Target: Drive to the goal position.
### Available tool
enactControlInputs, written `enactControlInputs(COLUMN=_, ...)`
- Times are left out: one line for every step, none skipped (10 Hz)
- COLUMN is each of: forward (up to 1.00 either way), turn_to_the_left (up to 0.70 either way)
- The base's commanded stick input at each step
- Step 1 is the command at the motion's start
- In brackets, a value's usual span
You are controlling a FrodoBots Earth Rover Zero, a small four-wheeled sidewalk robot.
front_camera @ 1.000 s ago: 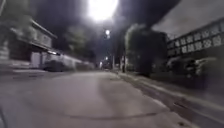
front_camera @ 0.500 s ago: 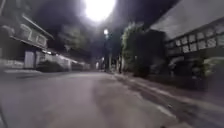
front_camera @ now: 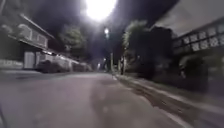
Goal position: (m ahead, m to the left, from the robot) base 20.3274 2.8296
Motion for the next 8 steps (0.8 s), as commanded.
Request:
enactControlInputs(forward=0.7, turn_to_the_left=0.0)
enactControlInputs(forward=0.7, turn_to_the_left=0.0)
enactControlInputs(forward=0.7, turn_to_the_left=0.0)
enactControlInputs(forward=0.7, turn_to_the_left=0.0)
enactControlInputs(forward=0.7, turn_to_the_left=0.0)
enactControlInputs(forward=0.7, turn_to_the_left=0.0)
enactControlInputs(forward=0.7, turn_to_the_left=0.0)
enactControlInputs(forward=0.7, turn_to_the_left=0.0)
